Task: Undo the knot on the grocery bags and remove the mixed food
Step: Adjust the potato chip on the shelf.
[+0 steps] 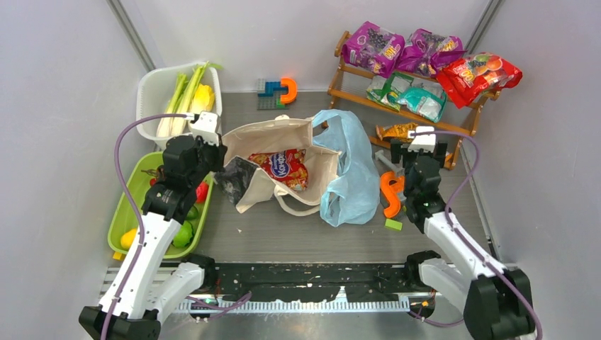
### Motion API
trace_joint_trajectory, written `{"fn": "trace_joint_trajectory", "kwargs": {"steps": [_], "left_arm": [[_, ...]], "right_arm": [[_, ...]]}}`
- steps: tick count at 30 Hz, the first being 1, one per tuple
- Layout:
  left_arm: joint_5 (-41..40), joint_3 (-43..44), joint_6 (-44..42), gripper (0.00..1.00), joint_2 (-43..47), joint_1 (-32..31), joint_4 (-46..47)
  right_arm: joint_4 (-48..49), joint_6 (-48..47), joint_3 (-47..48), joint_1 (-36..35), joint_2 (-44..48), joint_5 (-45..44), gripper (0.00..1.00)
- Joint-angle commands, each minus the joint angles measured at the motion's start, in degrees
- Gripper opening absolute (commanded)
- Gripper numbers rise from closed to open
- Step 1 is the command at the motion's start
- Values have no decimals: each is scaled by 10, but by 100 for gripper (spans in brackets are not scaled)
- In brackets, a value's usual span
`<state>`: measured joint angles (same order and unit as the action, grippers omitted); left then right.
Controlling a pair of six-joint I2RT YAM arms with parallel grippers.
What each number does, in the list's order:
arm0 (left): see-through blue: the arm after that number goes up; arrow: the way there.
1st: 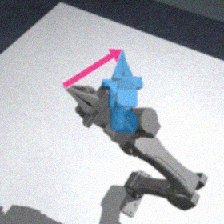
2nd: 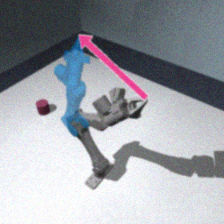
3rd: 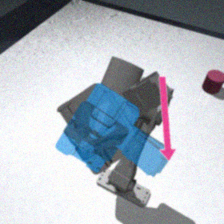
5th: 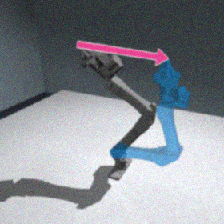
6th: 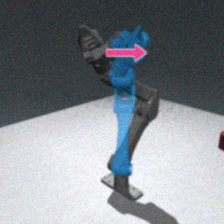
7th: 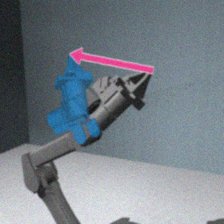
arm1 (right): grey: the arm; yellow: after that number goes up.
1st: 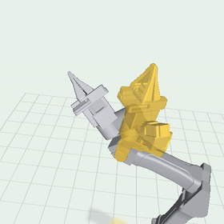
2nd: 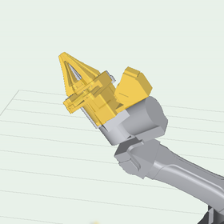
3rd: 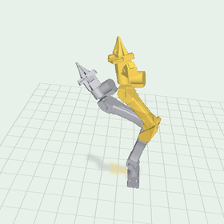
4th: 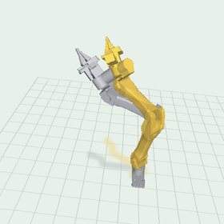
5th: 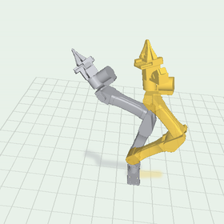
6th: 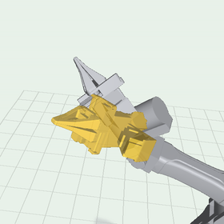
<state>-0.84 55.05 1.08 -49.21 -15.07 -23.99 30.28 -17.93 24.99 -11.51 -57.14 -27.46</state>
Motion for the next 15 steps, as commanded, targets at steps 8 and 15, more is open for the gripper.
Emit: {"fn": "trace_joint_trajectory", "kwargs": {"steps": [8,15], "left_arm": [[14,5,1,0,14,-8,54],[14,5,-1,0,14,-9,53]], "right_arm": [[-232,392,79,69,59,25,76],[-137,443,57,88,-43,-51,71]]}}
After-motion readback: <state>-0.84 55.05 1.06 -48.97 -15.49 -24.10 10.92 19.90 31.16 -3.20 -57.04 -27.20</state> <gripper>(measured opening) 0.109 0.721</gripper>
